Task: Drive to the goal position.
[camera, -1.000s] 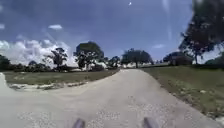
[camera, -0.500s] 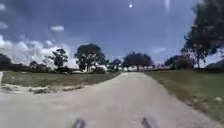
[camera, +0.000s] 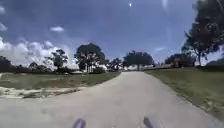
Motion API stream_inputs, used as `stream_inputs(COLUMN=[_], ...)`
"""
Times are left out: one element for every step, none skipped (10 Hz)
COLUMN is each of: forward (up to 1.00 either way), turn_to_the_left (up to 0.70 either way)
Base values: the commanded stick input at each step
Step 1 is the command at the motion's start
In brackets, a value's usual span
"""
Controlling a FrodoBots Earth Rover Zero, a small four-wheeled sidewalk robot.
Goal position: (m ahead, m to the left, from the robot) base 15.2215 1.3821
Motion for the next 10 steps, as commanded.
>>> stream_inputs(forward=[0.70, 0.70, 0.70, 0.70, 0.70, 0.70, 0.70, 0.70, 0.70, 0.70], turn_to_the_left=[-0.35, -0.35, -0.35, -0.35, -0.35, -0.35, -0.25, -0.04, 0.00, 0.00])
